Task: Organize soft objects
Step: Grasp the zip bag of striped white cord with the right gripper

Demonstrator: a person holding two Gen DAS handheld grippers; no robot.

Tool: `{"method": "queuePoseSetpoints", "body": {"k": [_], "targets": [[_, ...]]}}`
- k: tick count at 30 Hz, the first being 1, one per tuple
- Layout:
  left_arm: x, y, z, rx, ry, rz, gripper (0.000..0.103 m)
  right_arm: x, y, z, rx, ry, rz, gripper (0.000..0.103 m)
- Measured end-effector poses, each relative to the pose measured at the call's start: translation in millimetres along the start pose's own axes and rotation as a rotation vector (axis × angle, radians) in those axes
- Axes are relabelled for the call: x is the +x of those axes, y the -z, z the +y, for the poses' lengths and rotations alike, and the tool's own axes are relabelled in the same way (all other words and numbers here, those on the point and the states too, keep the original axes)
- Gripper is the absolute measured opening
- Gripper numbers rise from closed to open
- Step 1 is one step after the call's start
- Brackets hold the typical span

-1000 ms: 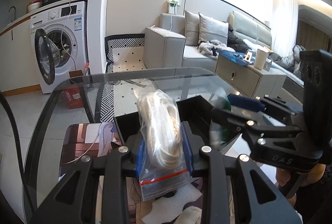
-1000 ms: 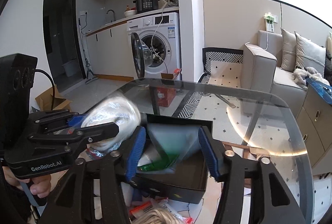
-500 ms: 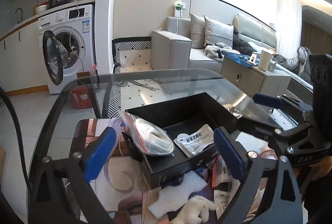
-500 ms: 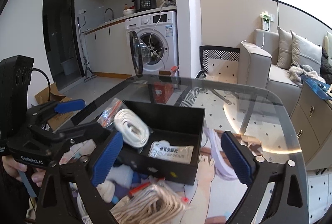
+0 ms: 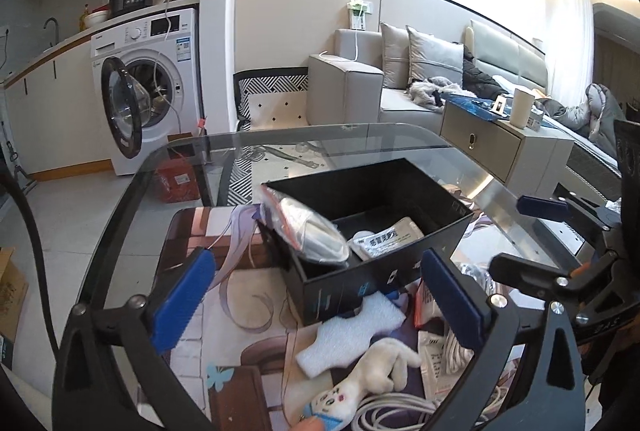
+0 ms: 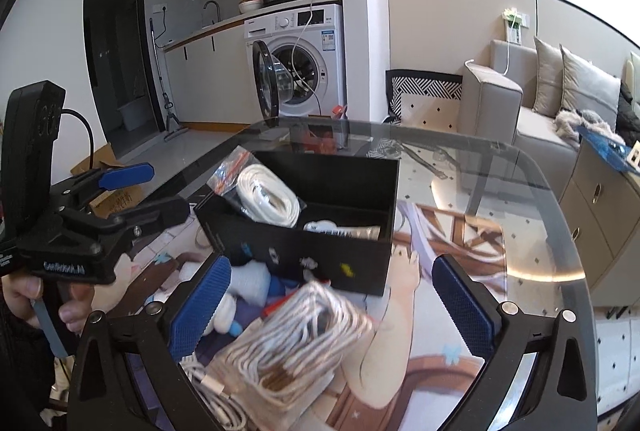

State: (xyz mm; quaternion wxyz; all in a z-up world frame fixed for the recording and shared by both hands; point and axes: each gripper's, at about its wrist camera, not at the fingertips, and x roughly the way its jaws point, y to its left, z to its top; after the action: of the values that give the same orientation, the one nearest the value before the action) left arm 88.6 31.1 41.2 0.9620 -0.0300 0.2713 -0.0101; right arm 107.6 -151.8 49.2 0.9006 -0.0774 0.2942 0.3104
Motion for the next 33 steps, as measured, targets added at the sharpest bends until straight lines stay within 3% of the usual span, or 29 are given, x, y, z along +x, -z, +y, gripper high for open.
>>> {"method": "queuePoseSetpoints", "body": {"k": [16, 33], "targets": [[-17.3, 24.2, 3.4, -0.015, -0.012, 0.013, 0.103, -9.2, 16.5, 2.9, 0.007, 0.019, 0.035, 0.102], [1.1, 36.3, -4.1, 0.011, -0.024, 0.075, 0.103, 10.1, 26.5, -9.5, 0.097, 0.008, 0.122, 0.102]]}}
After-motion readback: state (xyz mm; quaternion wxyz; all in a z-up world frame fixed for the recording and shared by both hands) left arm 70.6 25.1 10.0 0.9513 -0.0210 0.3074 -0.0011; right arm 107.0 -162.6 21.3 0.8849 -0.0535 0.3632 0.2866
